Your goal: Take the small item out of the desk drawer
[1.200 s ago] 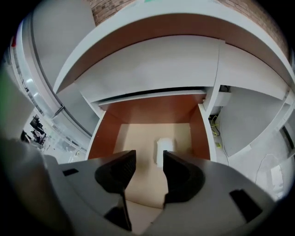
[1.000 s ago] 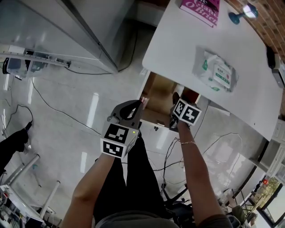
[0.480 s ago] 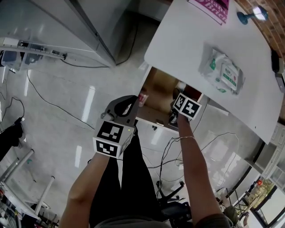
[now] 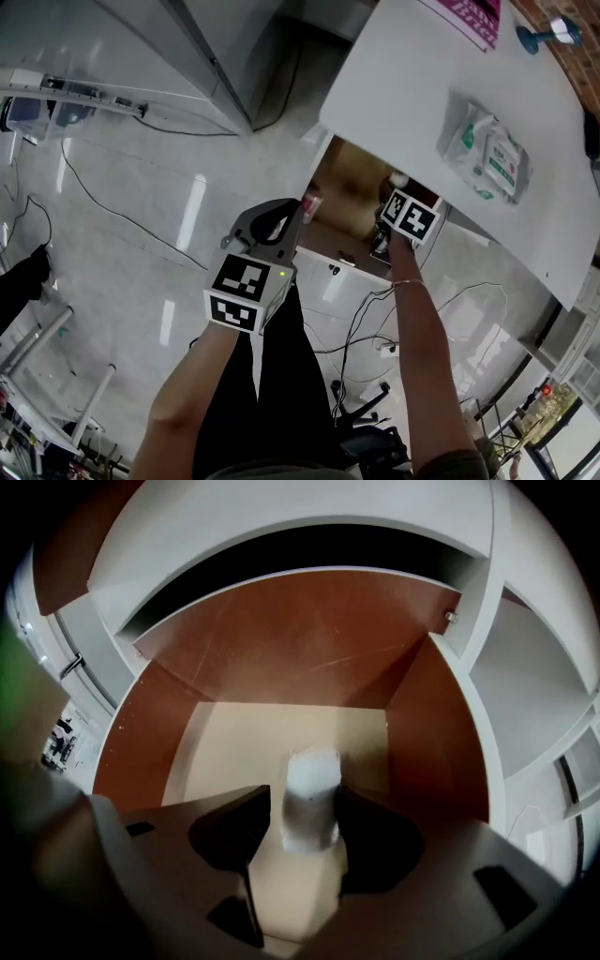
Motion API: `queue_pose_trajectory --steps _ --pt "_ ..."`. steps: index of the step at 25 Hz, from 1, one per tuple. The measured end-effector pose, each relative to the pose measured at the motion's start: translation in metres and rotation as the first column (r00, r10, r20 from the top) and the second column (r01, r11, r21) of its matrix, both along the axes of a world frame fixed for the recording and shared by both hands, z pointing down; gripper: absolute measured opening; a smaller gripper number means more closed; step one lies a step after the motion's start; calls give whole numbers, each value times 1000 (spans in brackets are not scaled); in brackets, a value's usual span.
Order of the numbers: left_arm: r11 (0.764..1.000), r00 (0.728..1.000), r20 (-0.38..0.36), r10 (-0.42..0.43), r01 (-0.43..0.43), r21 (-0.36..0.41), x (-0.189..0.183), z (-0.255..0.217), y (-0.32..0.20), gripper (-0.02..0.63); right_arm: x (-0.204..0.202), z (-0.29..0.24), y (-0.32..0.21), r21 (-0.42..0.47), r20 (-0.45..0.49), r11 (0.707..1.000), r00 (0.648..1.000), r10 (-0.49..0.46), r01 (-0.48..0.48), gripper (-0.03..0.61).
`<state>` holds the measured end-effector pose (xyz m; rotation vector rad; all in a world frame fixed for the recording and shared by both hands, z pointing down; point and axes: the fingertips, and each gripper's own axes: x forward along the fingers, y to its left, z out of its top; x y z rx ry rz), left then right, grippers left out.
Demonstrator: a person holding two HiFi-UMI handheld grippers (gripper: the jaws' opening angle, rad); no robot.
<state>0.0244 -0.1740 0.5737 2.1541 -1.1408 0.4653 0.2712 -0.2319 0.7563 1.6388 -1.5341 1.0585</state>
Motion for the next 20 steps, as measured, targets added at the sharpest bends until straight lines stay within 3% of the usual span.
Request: queue_pose_trajectory --steps 20 --pt "1000 1000 10 -7 7 -22 10 13 -2 28 11 17 1 -70 -105 997 994 10 -18 181"
